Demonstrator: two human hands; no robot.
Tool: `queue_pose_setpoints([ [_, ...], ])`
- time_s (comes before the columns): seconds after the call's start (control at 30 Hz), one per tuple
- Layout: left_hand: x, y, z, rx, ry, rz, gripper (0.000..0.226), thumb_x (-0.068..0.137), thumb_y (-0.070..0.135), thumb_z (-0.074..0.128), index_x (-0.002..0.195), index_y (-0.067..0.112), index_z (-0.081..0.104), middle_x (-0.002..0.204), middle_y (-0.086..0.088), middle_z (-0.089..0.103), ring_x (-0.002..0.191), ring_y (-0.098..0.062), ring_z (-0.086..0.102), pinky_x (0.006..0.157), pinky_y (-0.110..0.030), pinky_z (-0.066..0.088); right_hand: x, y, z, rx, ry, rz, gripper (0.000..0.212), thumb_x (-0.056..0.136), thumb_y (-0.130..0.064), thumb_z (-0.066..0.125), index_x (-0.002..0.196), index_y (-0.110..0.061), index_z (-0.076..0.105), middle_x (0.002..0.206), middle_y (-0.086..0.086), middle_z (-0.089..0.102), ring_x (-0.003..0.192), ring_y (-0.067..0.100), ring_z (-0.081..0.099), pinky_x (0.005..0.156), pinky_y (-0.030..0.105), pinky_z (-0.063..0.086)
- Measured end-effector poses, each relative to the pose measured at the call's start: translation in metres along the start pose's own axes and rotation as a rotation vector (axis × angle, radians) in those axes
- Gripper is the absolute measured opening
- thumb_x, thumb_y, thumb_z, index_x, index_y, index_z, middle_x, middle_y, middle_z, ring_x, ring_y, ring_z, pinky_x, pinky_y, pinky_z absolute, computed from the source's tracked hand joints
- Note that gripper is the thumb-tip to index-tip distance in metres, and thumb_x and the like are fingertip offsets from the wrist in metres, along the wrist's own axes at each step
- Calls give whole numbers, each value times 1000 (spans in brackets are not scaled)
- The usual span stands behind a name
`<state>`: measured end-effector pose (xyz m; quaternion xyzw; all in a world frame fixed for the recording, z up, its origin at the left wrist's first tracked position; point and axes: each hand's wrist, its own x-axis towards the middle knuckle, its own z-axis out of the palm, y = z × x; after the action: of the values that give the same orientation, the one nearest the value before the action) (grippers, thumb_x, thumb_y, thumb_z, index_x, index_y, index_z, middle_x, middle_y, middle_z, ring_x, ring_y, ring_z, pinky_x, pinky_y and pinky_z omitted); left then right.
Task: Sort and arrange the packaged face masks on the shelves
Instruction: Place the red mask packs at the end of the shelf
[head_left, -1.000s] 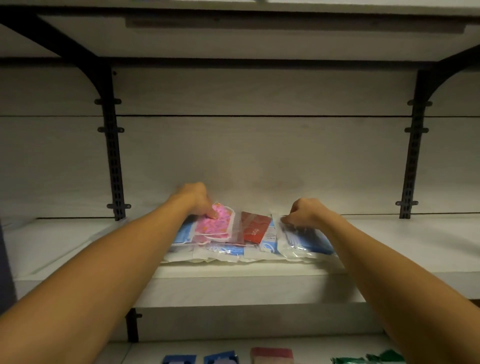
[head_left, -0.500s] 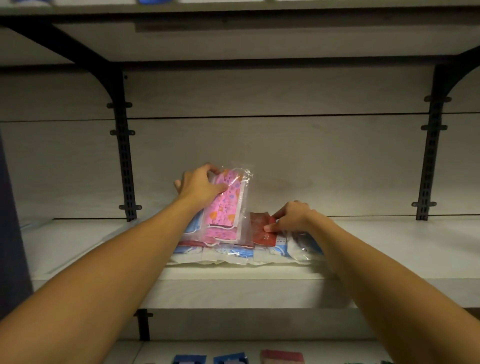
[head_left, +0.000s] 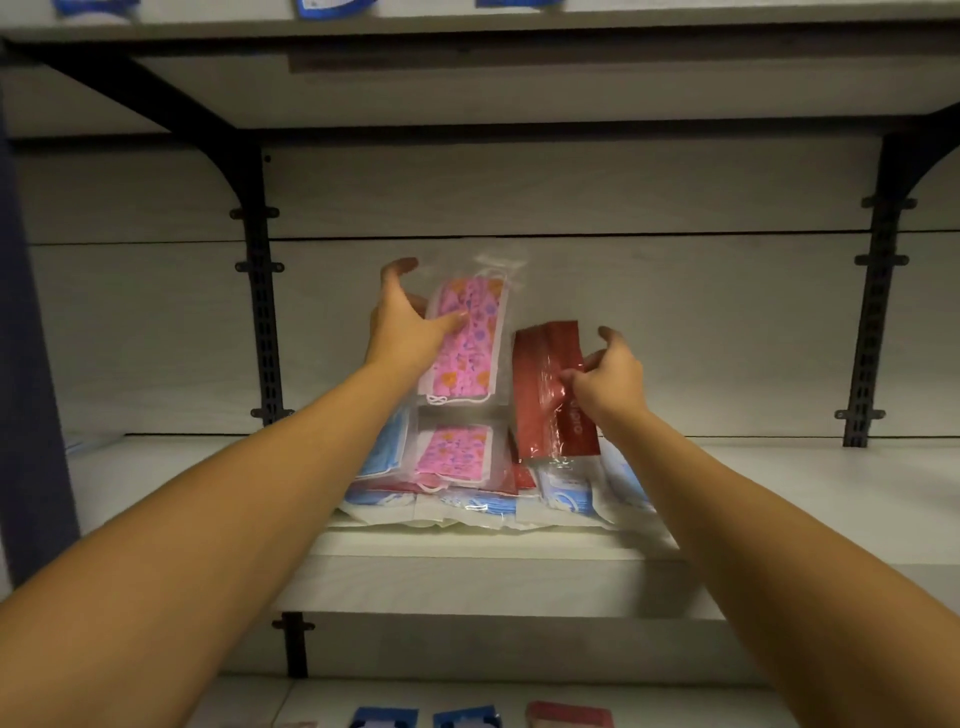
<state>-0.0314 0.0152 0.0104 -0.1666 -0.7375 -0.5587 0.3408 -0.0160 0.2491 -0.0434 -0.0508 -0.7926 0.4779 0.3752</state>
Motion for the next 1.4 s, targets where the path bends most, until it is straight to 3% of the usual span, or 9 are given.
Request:
queue_pose_setpoints([
  [0.1,5,8,-5,-165,15,-193,94,72,19,92,148,14,38,117,-9,62,97,-21,66,86,-34,56,2,-7,0,92,57,1,40,83,-10,79,121,-12,67,87,3,68,91,26,69,86,39,56],
  [0.17,4,14,-12,-366,-35,-279,63,73,8,89,127,0,58,112,-16,71,85,-21,73,78,-36,62,-1,-12,3,200,64,5,13,83,-8,78,90,-17,72,82,1,71,84,24,70,78,37,58],
  [0.23,-1,16,-22,-435,-79,-296,33,75,2,85,103,2,68,100,-18,75,72,-19,74,70,-36,63,-5,-18,8,326,34,28,21,85,-2,75,77,-20,67,77,0,69,77,22,68,73,39,60],
  [0.33,-11,14,-45,-496,-108,-326,27,79,-4,80,101,3,65,85,-10,76,70,-18,76,59,-31,61,-12,-32,16,475,-30,26,26,87,3,71,78,-20,66,77,1,69,72,18,67,74,41,60],
  [0.5,-34,0,-87,-468,-179,-402,53,68,1,85,116,-3,62,109,-21,73,97,-32,75,83,-47,61,-28,-62,42,593,-141,-31,21,89,4,70,83,-16,65,80,3,68,77,19,64,73,37,56],
  [0.63,-49,5,-123,-434,-174,-399,43,75,1,79,115,-4,64,107,-19,75,99,-31,74,80,-44,62,-48,-95,69,628,-296,-108,23,91,2,68,83,-19,66,81,0,68,74,12,64,71,28,57],
  [0.9,-76,21,-205,-265,-30,-419,25,86,4,73,110,4,68,108,-16,75,102,-31,73,86,-48,59,-101,-144,112,707,-525,-121,19,92,0,68,85,-18,67,90,3,72,83,16,69,78,32,60],
  [1.17,-114,23,-292,-242,152,-495,24,89,0,64,113,5,66,106,-12,73,100,-28,72,82,-42,58,-141,-180,143,724,-601,-76,12,92,-1,68,100,-10,69,86,0,69,72,7,64,59,17,51],
  [1.4,-137,21,-378,-210,292,-523,16,92,-2,47,95,7,60,78,-3,74,89,-23,70,81,-43,55,-186,-225,179,748,-655,-136,9,92,-3,69,96,-11,68,91,4,70,78,12,66,65,24,53],
])
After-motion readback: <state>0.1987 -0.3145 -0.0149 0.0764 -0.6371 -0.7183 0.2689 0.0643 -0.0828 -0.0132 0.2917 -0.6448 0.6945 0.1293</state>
